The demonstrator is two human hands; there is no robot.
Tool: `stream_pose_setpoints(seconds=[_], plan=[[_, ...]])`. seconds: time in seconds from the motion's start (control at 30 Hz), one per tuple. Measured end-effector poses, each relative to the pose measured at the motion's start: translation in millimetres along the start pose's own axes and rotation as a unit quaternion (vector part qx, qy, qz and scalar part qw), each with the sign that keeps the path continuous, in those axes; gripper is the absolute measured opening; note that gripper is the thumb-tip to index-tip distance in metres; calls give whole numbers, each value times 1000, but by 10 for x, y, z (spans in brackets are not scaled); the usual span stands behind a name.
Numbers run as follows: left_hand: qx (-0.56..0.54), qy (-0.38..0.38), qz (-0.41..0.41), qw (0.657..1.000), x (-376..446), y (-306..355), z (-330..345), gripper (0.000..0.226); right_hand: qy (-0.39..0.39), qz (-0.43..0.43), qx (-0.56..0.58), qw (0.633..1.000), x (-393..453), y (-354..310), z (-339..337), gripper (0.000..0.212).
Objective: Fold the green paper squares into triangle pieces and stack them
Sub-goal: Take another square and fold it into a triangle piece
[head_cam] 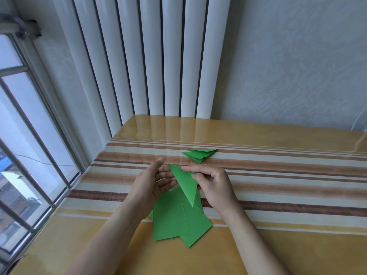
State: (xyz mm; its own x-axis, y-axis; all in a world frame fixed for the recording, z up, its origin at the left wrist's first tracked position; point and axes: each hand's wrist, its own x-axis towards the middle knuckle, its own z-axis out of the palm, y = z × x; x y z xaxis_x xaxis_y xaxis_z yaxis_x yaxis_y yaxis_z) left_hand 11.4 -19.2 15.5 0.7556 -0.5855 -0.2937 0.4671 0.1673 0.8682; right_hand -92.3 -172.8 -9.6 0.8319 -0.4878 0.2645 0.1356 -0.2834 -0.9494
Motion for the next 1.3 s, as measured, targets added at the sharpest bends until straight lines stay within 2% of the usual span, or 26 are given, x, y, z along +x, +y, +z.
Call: stream_pose_setpoints(seconds=[0.07, 0.17, 0.3, 0.37, 0.43, 0.5, 0.57, 0.7, 0.83, 0.97, 1.13, 1.3], plan=[[28, -18, 3, 999, -8, 1, -11, 42, -4, -15, -27, 1000, -3, -9, -1, 36], [47, -15, 13, 999, -8, -17, -23, 42, -8, -15, -39, 999, -19, -21, -2, 38], [30, 20, 22, 999, 17, -34, -53, 18, -36, 23, -53, 998, -21, 0, -14, 39], [29, 33, 28, 999, 25, -36, -68, 13, -53, 41, -55, 996, -22, -4, -3, 41], [29, 30, 36, 998, 19, -29, -75, 11, -46, 61, -7, 997, -12, -35, -5, 39], [36, 14, 44, 998, 6, -23, -75, 20, -34, 104, 56, 992, -5, -79, -23, 34], [58, -6, 55, 997, 5, -30, -74, 30, -37, 125, 55, 990, -9, -91, -39, 32], [121, -40, 69, 989, 28, -61, -97, 39, -61, 98, 8, 993, -31, -31, -19, 40], [121, -45, 68, 989, 43, -76, -116, 34, -40, 83, -3, 996, -17, 3, -21, 19], [109, -28, 70, 991, 41, -84, -91, 29, -23, 77, -24, 996, -15, 1, -7, 15], [110, -24, 78, 991, 40, -90, -76, 35, -41, 80, -26, 996, -16, 11, -5, 11], [145, -53, 86, 984, 44, -133, -66, 20, -54, 78, -12, 995, -32, 1, 14, 11]])
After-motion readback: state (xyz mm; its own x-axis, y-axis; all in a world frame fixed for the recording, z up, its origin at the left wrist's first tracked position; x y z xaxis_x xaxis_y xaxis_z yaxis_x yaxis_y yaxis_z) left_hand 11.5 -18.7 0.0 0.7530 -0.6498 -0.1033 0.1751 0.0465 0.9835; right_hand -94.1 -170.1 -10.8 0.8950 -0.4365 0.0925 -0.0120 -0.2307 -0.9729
